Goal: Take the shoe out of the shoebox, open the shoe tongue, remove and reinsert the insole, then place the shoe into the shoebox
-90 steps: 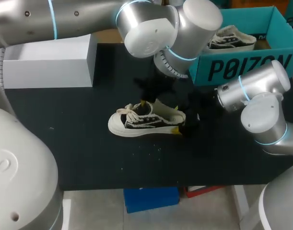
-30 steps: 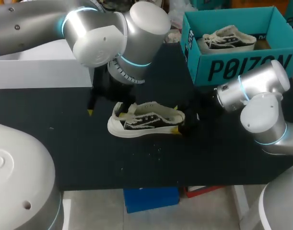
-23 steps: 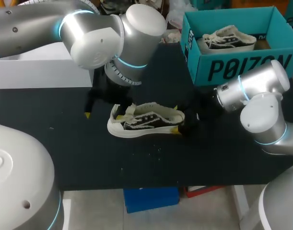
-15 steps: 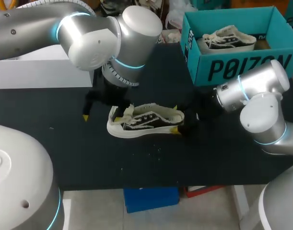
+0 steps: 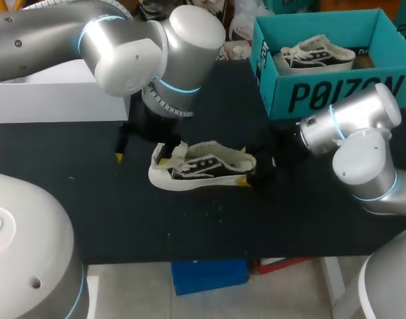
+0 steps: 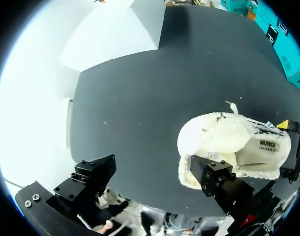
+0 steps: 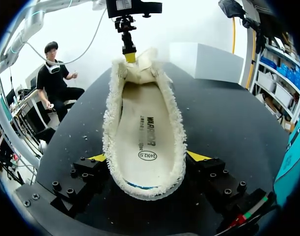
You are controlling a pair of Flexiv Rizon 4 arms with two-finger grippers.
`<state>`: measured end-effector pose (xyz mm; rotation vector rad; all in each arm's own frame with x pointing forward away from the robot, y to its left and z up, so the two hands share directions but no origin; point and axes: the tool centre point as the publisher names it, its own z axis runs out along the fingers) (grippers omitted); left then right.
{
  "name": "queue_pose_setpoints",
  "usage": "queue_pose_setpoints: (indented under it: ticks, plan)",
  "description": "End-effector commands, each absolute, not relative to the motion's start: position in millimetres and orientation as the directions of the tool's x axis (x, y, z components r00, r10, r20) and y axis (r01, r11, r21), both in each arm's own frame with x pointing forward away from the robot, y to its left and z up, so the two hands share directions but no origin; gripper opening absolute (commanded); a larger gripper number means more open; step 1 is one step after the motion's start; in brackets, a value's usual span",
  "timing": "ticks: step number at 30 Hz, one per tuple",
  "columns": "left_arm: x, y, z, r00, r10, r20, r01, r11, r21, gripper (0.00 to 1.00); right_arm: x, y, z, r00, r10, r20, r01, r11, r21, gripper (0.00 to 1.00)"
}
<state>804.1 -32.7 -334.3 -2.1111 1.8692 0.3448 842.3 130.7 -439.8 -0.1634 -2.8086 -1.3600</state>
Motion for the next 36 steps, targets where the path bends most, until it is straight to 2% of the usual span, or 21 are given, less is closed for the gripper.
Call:
queue_pose_setpoints:
  ticks: [1, 2, 4, 5, 8, 9, 11, 12, 15, 17, 24, 35, 36]
  plan:
    - [798, -36, -308, -0.035, -0.950, -0.309, -0.991, 0.073, -0.112, 0.91, 843, 131, -441, -0.994, 0.088, 0.061, 0.103, 0.617, 0.780, 0.00]
    - [799, -40, -304, -0.095, -0.951, -0.293, -0.983, 0.136, -0.122, 0.63, 843, 131, -441, -0.994, 0.088, 0.061, 0.103, 0.617, 0.780, 0.00]
    - [801, -48, -293, -0.236, -0.944, -0.230, -0.953, 0.271, -0.134, 0.26, 843, 131, -441, -0.994, 0.088, 0.061, 0.103, 0.617, 0.780, 0.00]
    - [804, -53, -289, -0.331, -0.923, -0.196, -0.926, 0.358, -0.120, 0.00, 843, 131, -441, -0.994, 0.088, 0.061, 0.103, 0.617, 0.780, 0.00]
    - [811, -74, -280, -0.639, -0.765, -0.079, -0.762, 0.644, -0.077, 0.00, 843, 131, -441, -0.994, 0.088, 0.061, 0.103, 0.617, 0.780, 0.00]
    - [812, -83, -277, -0.760, -0.650, -0.016, -0.648, 0.759, -0.057, 0.00, 843, 131, -441, -0.994, 0.088, 0.061, 0.103, 0.617, 0.780, 0.00]
    - [812, -101, -274, -0.910, -0.412, 0.046, -0.414, 0.908, -0.062, 0.00, 843, 131, -441, -0.994, 0.088, 0.061, 0.103, 0.617, 0.780, 0.00]
    - [813, -109, -272, -0.942, -0.328, 0.067, -0.332, 0.940, -0.072, 0.00, 843, 131, -441, -0.994, 0.088, 0.061, 0.103, 0.617, 0.780, 0.00]
    - [820, -130, -265, -0.957, -0.249, 0.151, -0.269, 0.954, -0.134, 0.00, 843, 131, -441, -0.994, 0.088, 0.061, 0.103, 0.617, 0.780, 0.00]
    - [831, -148, -270, -0.967, -0.189, 0.168, -0.209, 0.972, -0.110, 0.00, 843, 131, -441, -0.994, 0.088, 0.061, 0.103, 0.617, 0.780, 0.00]
    - [831, -148, -270, -0.974, 0.018, 0.227, -0.017, 0.988, -0.152, 0.00, 843, 131, -441, -0.994, 0.088, 0.061, 0.103, 0.617, 0.780, 0.00]
    - [831, -148, -270, -0.973, 0.025, 0.229, -0.011, 0.988, -0.153, 0.00, 843, 131, -441, -0.994, 0.088, 0.061, 0.103, 0.617, 0.780, 0.00]
    - [831, -151, -270, -0.972, 0.079, 0.221, 0.043, 0.986, -0.163, 0.00, 843, 131, -441, -0.994, 0.088, 0.061, 0.103, 0.617, 0.780, 0.00]
